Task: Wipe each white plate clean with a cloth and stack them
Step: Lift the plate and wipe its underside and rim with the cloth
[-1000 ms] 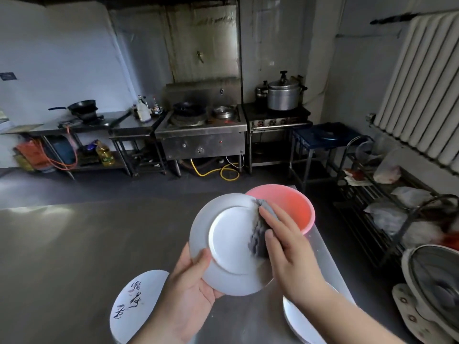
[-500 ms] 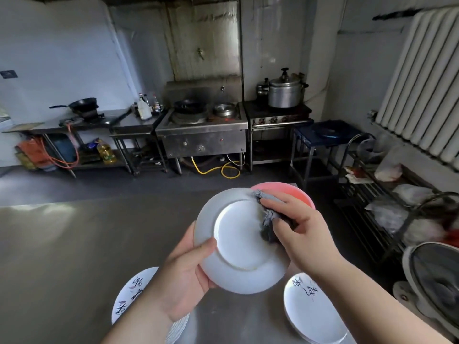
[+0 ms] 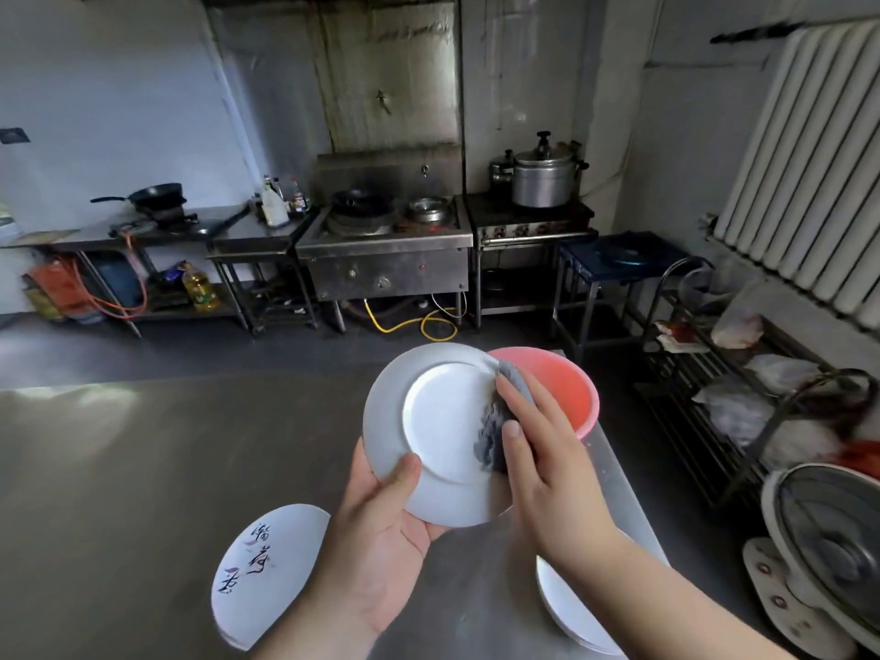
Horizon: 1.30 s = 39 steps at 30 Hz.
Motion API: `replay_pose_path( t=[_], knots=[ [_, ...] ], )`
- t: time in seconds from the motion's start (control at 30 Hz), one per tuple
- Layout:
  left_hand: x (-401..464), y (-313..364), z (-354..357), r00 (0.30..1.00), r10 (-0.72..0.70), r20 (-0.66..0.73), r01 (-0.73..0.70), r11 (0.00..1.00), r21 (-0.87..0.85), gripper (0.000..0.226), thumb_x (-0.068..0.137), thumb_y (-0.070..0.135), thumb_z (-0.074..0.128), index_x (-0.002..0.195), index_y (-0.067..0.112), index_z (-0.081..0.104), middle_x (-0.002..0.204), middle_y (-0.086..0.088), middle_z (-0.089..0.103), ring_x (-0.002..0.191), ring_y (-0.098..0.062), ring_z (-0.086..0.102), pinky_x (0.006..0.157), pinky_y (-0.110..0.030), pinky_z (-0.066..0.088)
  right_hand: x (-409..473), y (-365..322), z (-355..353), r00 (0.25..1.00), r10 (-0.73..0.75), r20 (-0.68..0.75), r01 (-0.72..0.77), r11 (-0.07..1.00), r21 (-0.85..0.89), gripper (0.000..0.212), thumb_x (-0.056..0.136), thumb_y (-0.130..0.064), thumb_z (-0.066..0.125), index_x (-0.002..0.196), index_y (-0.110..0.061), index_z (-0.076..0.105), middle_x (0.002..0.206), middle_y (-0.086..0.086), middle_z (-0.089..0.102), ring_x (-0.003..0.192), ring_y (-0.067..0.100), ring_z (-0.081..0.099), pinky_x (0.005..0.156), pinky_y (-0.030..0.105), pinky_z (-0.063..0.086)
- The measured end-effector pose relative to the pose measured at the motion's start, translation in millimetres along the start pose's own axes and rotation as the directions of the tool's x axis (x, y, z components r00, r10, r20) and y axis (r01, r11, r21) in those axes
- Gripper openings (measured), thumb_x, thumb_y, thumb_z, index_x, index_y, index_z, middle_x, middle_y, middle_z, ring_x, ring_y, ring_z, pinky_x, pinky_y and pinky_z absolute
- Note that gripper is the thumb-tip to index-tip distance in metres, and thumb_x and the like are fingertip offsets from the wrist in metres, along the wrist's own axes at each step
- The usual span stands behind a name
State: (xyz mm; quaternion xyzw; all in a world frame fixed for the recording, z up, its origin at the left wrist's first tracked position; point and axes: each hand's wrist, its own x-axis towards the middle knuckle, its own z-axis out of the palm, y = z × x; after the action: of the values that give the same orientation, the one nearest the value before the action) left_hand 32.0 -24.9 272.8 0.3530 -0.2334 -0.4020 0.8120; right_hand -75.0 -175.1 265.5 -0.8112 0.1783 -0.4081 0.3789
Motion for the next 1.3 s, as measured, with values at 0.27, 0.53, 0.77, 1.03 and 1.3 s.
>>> replay_pose_path(
  t=[0.27,0.53,0.77,1.03,1.3],
  knots=[
    [3,-7,19,0.999,0.045,0.015,-0.045,0.999,0.005,0.052,0.098,0.009,0.057,0.147,0.027,0.057,0.153,-0.016,0.056,0.139,-0.041,0.055,0.108,-0.062,0.050,-46,-13,28,0.972,0.124,-0.201,-0.080,0.974,0.214,0.059,0.103,-0.023,0.051,0.161,-0.028,0.038,0.168,-0.021,0.029,0.156,0.003,0.025,0.122,0.016,0.026],
    [8,23,1,0.995,-0.100,0.014,0.098,0.989,0.114,0.047,0.093,0.019,0.065,0.139,0.029,0.065,0.147,-0.011,0.062,0.130,-0.030,0.065,0.085,-0.050,0.060,34,-1,-31,0.997,0.071,0.021,-0.074,0.965,0.251,0.047,0.090,-0.010,0.056,0.132,-0.024,0.073,0.137,-0.025,0.064,0.132,0.001,0.057,0.104,0.015,0.047],
    [-2,-9,4,0.992,0.091,-0.089,-0.084,0.993,0.086,0.060,0.093,0.009,0.062,0.149,0.024,0.049,0.147,-0.012,0.062,0.132,-0.036,0.062,0.089,-0.047,0.061,-56,-9,28,1.000,-0.015,-0.003,0.015,0.994,-0.104,0.068,0.109,-0.036,0.037,0.166,-0.007,0.015,0.176,0.005,0.008,0.162,0.024,0.011,0.130,0.038,0.017],
    [-3,-22,14,0.983,0.114,-0.147,-0.105,0.992,0.065,0.060,0.095,0.009,0.062,0.149,0.029,0.048,0.148,-0.008,0.062,0.133,-0.034,0.062,0.096,-0.055,0.058,-19,-3,10,0.998,0.059,0.016,-0.055,0.984,-0.168,0.045,0.113,-0.038,0.025,0.158,-0.035,0.022,0.174,-0.002,0.015,0.161,0.014,0.013,0.128,0.047,0.023],
    [-6,-44,20,0.978,0.074,-0.195,-0.044,0.987,0.155,0.046,0.105,-0.002,0.053,0.141,0.027,0.052,0.140,-0.008,0.068,0.129,-0.030,0.066,0.092,-0.038,0.061,-68,-1,33,0.995,-0.095,-0.020,0.088,0.970,-0.227,0.050,0.113,-0.040,0.022,0.162,-0.030,0.025,0.175,-0.015,-0.007,0.162,0.027,-0.004,0.129,0.051,0.007]
  ],
)
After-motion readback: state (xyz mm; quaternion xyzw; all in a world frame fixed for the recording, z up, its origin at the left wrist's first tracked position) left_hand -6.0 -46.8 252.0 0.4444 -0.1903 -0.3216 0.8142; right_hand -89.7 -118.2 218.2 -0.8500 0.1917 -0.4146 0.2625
